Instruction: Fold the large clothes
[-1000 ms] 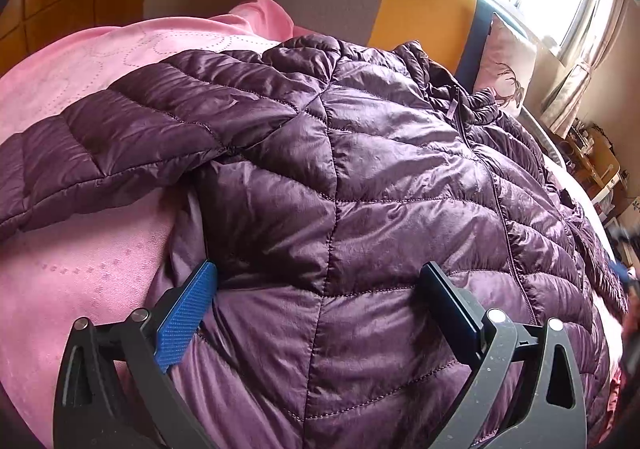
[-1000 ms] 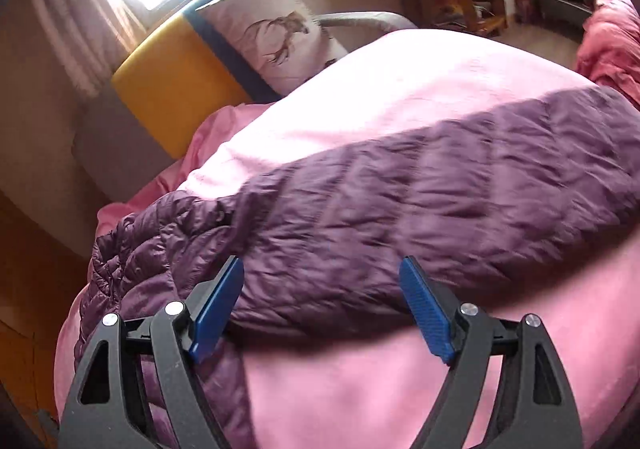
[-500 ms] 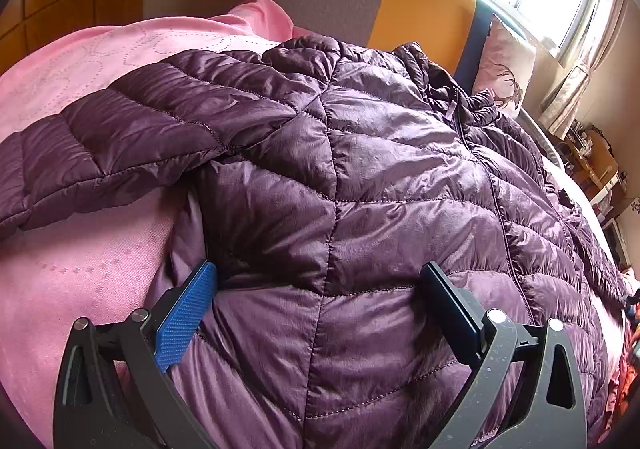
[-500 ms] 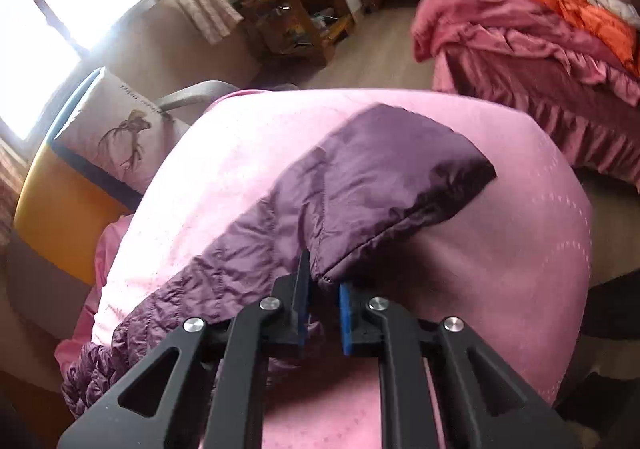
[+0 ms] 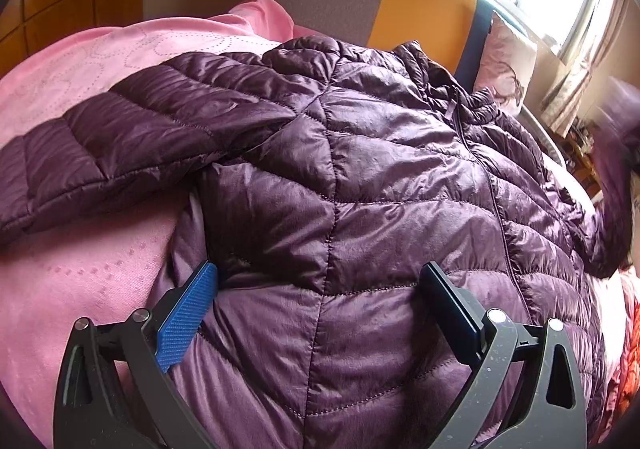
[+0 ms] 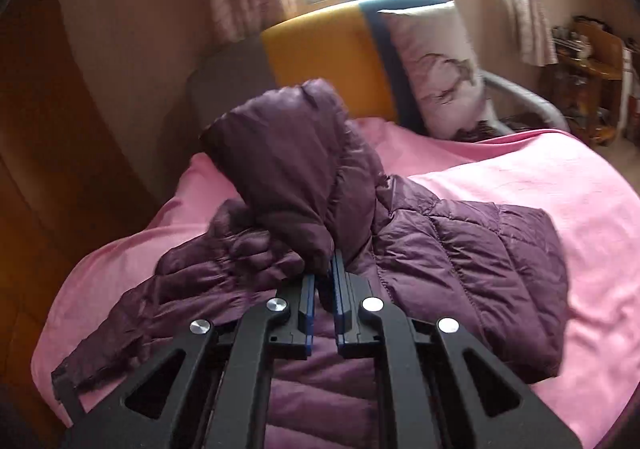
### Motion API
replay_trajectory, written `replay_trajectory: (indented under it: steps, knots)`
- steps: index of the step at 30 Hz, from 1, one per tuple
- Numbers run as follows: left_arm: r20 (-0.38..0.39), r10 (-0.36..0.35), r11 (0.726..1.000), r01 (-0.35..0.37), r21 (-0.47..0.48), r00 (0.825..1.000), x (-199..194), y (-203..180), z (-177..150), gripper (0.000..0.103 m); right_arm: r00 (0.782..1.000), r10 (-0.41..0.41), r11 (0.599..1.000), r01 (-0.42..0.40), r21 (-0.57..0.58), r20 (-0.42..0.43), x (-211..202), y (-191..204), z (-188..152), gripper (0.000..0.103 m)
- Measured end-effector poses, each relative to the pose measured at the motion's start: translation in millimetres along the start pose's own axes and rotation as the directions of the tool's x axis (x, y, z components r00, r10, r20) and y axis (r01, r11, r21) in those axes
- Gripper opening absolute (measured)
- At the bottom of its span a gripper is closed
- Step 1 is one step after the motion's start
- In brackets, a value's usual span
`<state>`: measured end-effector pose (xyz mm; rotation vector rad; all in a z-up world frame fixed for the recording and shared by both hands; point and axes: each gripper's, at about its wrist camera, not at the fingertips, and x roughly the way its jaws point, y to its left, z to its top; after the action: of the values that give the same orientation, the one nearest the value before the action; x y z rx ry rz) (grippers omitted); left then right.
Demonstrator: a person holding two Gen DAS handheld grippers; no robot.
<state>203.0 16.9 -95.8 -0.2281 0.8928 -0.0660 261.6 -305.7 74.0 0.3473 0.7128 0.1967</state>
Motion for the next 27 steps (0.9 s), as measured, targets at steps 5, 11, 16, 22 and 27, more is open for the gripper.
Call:
replay_trajectory:
  steps: [5,11,16,22,27]
  knots:
    - [0.033,-0.117,0.992,0.119,-0.043,0.993,-26,7,13,0.099,0.985,0.137,0.989,-0.142,-0.037,-0.106,50,63,-17,0.015]
    - [0.089,-0.156,0.986,0.161,-0.047,0.984,-39,8,32,0.099,0.97,0.218,0.976,-0.216,0.031,-0.106,34,48,-43,0.063]
    - [0.062,-0.175,0.984,0.177,-0.029,0.983,-17,-6,51,0.099,0.966,0.23,0.957,-0.202,0.208,-0.121,2,-19,-83,0.074]
    - [-0.01,-0.188,0.982,0.188,0.003,0.982,17,-31,77,0.089,0.971,0.231,0.847,-0.166,0.505,-0.067,0,-106,-113,0.078]
    - [-0.073,-0.136,0.99,0.139,0.033,0.988,48,-47,85,0.079,0.974,0.225,0.781,-0.169,0.602,-0.018,11,-132,-114,0.079]
